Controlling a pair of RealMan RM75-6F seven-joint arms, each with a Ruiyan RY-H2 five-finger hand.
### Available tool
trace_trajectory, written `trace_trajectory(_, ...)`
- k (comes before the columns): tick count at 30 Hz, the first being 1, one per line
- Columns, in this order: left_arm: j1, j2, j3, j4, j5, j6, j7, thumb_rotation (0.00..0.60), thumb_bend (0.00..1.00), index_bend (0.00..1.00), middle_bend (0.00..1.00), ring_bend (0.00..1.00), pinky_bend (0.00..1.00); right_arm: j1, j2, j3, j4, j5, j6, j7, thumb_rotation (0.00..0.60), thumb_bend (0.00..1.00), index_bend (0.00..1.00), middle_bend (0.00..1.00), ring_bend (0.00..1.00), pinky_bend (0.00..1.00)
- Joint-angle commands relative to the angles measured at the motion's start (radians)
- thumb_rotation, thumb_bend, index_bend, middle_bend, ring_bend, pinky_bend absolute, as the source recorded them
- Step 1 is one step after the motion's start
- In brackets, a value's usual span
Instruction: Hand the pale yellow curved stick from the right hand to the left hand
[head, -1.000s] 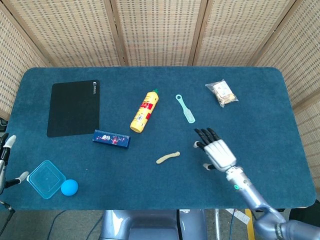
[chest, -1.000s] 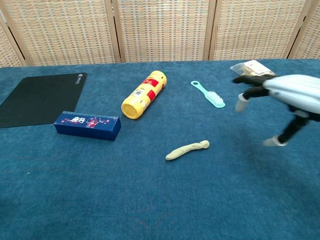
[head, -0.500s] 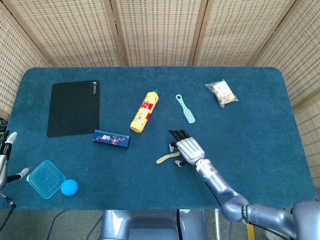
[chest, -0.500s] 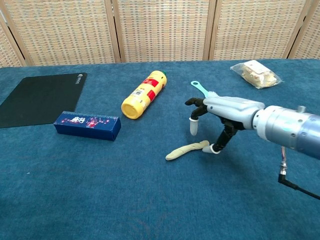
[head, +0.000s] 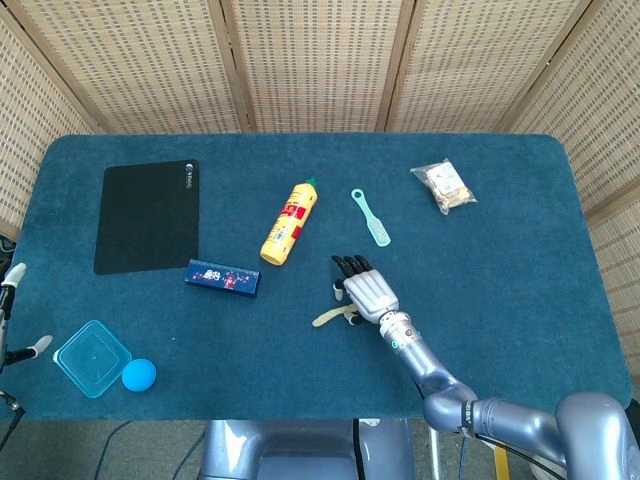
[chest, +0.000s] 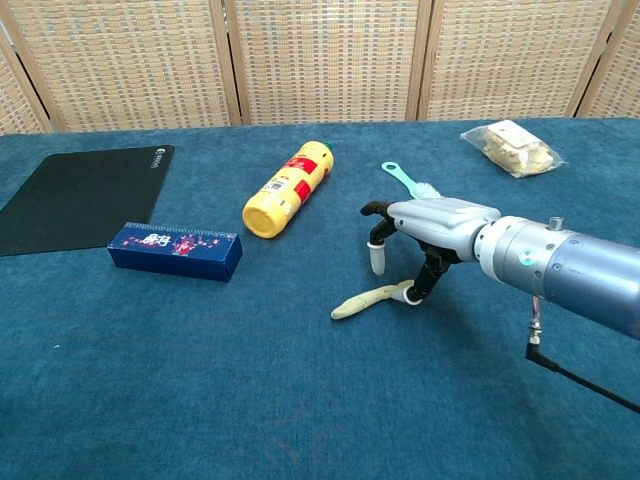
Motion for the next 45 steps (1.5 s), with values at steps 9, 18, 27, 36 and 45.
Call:
trace_trajectory(9,-0.003,0.016,0.006,-0.004,0.002,-0.011,-0.017,0.6,0.0,0.0,0.0,0.0,0.0,0.016,0.01,-0.019,-0.024,0.059,-0.016,-0.054,0.6,0.46,0.52,0.0,0.0,0.0)
trace_trajectory(18,-0.004,0.016,0.007,-0.005,0.002,-0.012,-0.016,0.6,0.0,0.0,0.0,0.0,0.0,0.024,0.014,-0.027,-0.04,0.081,-0.01,-0.066,0.6,0.49,0.56,0.0,0.0,0.0)
trace_trajectory(27,-0.005,0.016,0.009,-0.005,0.002,-0.01,-0.016,0.6,0.0,0.0,0.0,0.0,0.0,0.031,0.013,-0.037,-0.03,0.098,-0.009,-0.067,0.6,0.54,0.57,0.0,0.0,0.0)
trace_trajectory(36,-0.007,0.013,0.011,-0.003,0.001,-0.013,-0.011,0.6,0.0,0.0,0.0,0.0,0.0,0.03,0.015,-0.039,-0.038,0.099,0.004,-0.048,0.6,0.68,0.71,0.0,0.0,0.0)
trace_trajectory(45,-0.019,0.006,0.016,0.008,0.006,-0.032,-0.013,0.6,0.0,0.0,0.0,0.0,0.0,0.012,0.058,0.004,-0.126,0.116,0.016,0.049,0.6,0.68,0.72,0.02,0.0,0.0)
